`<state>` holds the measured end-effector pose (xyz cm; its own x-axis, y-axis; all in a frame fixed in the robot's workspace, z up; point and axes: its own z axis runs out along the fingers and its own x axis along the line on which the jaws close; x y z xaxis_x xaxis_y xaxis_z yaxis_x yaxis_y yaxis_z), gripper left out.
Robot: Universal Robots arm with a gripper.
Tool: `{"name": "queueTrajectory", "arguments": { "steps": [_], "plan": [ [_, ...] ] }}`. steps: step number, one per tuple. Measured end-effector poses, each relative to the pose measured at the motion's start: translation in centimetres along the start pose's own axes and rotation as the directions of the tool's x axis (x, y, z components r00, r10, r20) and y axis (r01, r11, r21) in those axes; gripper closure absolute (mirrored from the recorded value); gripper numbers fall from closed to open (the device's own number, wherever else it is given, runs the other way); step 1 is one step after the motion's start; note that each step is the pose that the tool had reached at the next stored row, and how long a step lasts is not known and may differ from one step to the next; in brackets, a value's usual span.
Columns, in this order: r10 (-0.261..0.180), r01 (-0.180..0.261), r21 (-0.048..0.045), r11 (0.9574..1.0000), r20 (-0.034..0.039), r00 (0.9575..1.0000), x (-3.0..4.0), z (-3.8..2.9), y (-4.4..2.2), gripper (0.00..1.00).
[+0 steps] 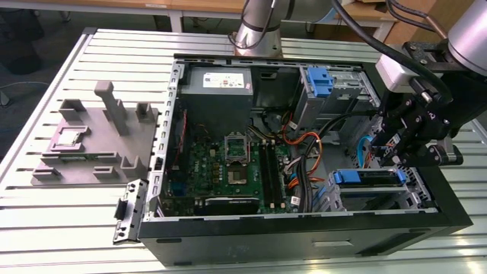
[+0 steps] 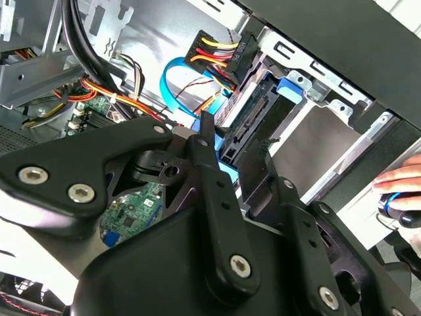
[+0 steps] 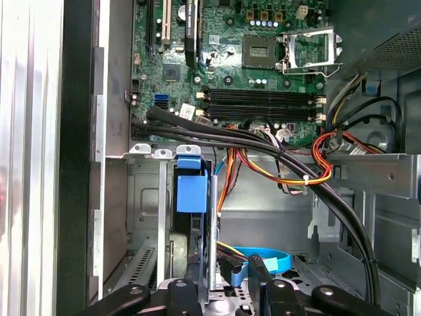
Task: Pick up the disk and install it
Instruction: 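Insert the first disk wire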
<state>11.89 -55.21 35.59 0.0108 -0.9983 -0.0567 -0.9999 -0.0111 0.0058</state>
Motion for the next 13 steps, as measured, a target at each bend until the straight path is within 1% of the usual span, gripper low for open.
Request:
{"name": "queueTrajectory", "arguments": {
  "steps": [12, 13],
  "plan": [
    [0.000, 0.000, -0.0001, 1.0000, -0.0003, 1.0000, 0.01, 0.07, 0.00, 0.58],
    [0.000, 0.000, -0.0001, 1.0000, -0.0003, 1.0000, 0.01, 0.08, 0.00, 0.59]
  ]
}}
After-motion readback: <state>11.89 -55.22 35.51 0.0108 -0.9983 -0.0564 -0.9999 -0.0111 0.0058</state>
